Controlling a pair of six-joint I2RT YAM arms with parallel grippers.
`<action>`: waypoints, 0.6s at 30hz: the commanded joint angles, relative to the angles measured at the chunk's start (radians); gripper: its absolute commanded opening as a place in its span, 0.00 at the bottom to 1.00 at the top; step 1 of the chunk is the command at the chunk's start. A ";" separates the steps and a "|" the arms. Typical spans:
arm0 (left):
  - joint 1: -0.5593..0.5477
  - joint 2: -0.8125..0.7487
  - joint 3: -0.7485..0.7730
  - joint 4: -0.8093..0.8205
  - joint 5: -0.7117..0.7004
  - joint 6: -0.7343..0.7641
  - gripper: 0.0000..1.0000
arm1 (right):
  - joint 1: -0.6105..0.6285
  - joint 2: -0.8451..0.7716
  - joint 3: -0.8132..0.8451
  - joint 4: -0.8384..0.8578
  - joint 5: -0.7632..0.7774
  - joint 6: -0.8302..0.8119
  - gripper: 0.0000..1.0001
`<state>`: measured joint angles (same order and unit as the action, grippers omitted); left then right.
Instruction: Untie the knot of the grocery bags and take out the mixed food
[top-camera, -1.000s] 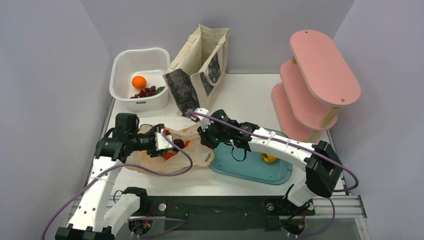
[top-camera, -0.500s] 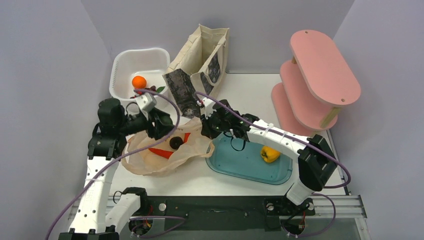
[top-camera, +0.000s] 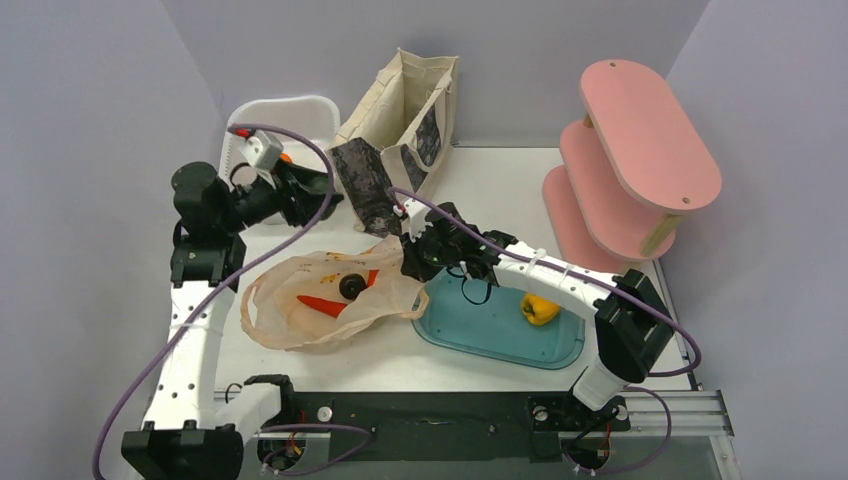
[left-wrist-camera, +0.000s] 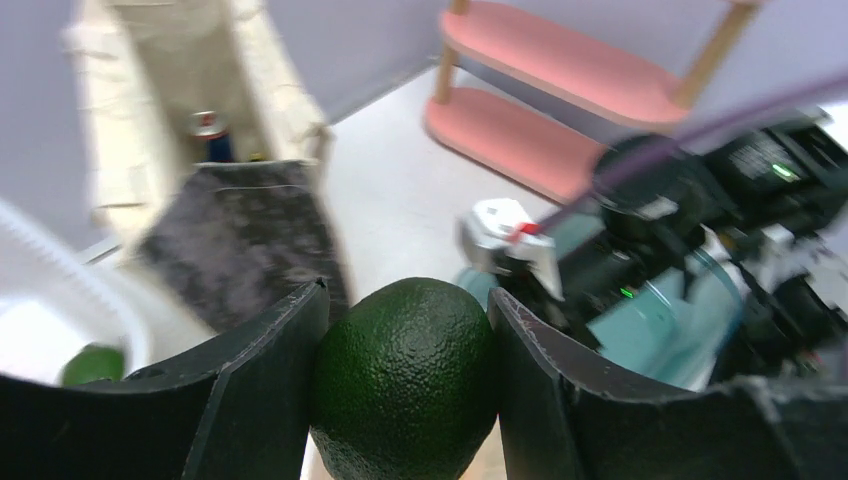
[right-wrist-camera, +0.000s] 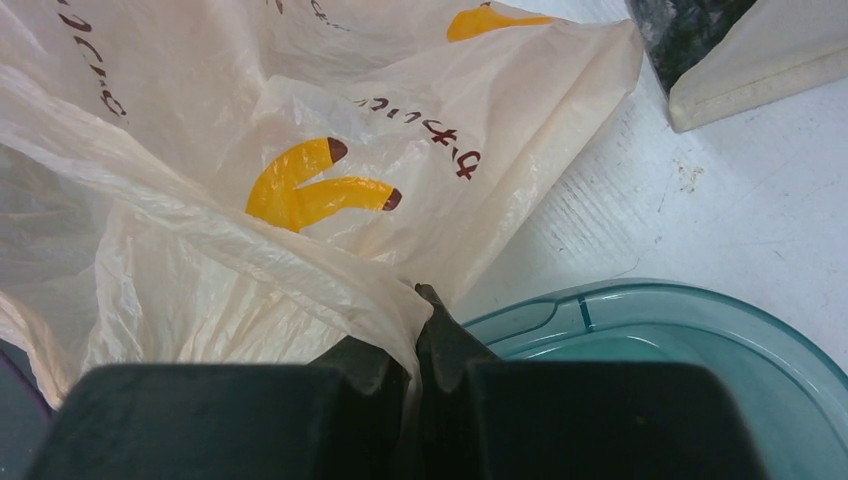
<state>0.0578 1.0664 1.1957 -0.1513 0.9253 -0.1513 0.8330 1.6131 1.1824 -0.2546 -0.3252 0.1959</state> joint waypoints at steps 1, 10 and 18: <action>-0.144 -0.109 -0.066 0.040 0.080 0.112 0.00 | -0.029 -0.013 0.036 0.053 -0.047 0.026 0.00; -0.009 0.085 0.033 0.089 -0.185 -0.103 0.00 | -0.038 0.039 0.083 0.063 -0.066 0.042 0.00; 0.057 0.532 0.342 -0.082 -0.516 0.092 0.01 | -0.041 0.039 0.082 0.061 -0.086 0.042 0.00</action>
<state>0.0845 1.4681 1.4361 -0.1555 0.6163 -0.1196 0.7933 1.6505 1.2243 -0.2325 -0.3862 0.2329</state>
